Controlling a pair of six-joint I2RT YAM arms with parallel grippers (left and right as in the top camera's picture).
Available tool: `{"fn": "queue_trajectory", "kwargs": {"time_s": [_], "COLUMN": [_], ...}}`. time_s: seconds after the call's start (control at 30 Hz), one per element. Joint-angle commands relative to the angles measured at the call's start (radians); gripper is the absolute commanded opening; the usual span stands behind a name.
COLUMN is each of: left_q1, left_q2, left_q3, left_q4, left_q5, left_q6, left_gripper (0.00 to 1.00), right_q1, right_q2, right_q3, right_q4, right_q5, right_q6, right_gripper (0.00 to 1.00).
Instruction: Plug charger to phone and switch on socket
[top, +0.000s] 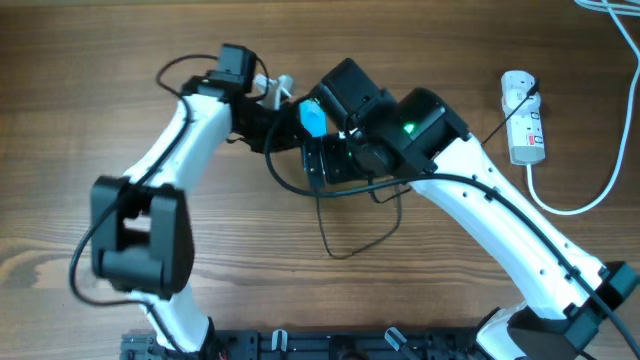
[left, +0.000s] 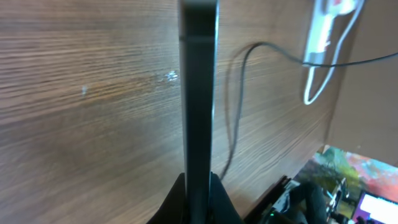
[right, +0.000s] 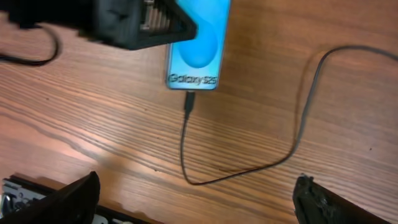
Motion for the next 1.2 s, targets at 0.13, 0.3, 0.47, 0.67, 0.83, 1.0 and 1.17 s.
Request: {"fn": "queue_trajectory", "kwargs": {"time_s": [0.13, 0.3, 0.47, 0.67, 0.83, 1.0, 1.17], "left_q1": [-0.04, -0.043, -0.043, -0.043, -0.043, -0.043, -0.042], "left_q2": [0.121, 0.159, 0.179, 0.214, 0.214, 0.214, 0.214], "left_q3": [-0.003, -0.003, -0.003, -0.006, -0.01, -0.01, -0.01], "left_q4": [0.092, 0.117, 0.132, 0.138, 0.138, 0.116, 0.087], "left_q5": [0.047, 0.047, 0.046, 0.046, 0.017, -0.065, -0.149], "left_q6": [0.024, 0.023, 0.023, 0.023, 0.023, 0.023, 0.023], "left_gripper": [0.04, 0.04, 0.04, 0.04, 0.08, 0.21, 0.37], "right_q1": [-0.004, -0.004, -0.004, -0.004, -0.004, -0.004, -0.004], "right_q2": [-0.001, 0.002, 0.002, 0.002, 0.002, 0.002, 0.002], "right_q3": [-0.109, -0.112, -0.112, -0.112, -0.112, -0.112, -0.112], "right_q4": [0.034, 0.044, 0.047, 0.05, 0.05, 0.039, 0.035], "right_q5": [-0.074, -0.097, -0.099, -0.1, -0.099, -0.099, -0.099], "right_q6": [0.035, 0.048, 0.108, 0.107, 0.107, 0.107, 0.108], "right_gripper": [1.0, 1.0, 1.0, 1.0, 1.0, 1.0, 1.0]}}
